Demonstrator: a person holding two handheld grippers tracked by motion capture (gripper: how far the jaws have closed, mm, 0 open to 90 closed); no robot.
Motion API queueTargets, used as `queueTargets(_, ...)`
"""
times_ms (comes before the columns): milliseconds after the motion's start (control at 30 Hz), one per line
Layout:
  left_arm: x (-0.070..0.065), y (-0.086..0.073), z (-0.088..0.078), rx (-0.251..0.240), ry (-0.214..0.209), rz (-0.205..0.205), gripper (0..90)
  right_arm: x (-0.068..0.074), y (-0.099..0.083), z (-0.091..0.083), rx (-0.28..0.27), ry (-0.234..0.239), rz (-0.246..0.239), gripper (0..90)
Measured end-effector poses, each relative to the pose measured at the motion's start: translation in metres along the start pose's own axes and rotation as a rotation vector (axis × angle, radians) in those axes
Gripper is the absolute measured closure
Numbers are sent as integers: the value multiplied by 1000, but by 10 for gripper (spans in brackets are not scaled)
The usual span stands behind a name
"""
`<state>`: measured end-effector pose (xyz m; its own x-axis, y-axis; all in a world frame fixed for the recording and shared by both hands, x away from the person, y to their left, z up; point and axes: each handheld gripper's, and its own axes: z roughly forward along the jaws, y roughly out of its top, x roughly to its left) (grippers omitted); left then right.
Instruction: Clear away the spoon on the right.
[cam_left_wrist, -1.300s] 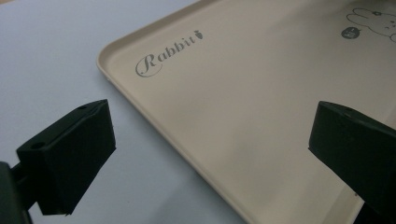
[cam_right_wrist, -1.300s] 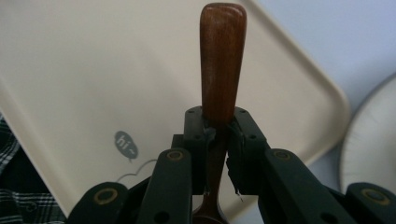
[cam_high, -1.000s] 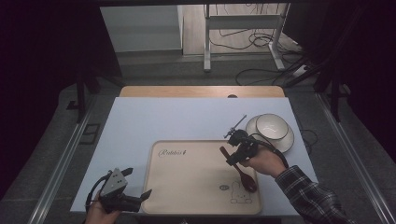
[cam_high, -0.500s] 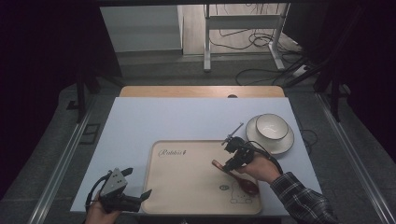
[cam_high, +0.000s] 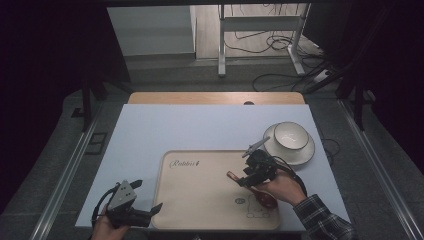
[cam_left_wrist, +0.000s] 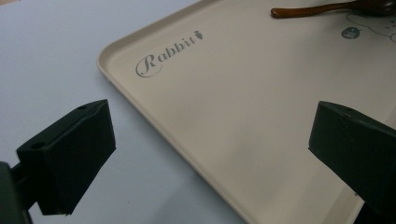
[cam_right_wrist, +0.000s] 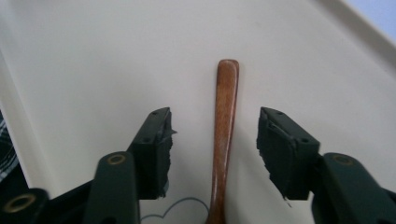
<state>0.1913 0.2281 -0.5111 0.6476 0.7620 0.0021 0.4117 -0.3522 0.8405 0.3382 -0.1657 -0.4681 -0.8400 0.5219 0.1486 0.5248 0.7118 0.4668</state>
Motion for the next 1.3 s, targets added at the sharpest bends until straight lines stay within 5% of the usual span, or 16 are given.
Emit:
queueTargets(133, 0, 0, 0, 0, 1, -1, 3, 5, -6, -1, -72, -34, 21, 395)
queueTargets(667, 0, 0, 0, 0, 1, -1, 3, 18, -25, 13, -159, -72, -6, 439)
queueTargets(867, 0, 0, 0, 0, 1, 0, 3, 21, -31, 18, -164, -97, -49, 530)
queueTargets(1300, 0, 0, 0, 0, -2, 2, 3, 28, -36, 27, -148, -76, -90, 883)
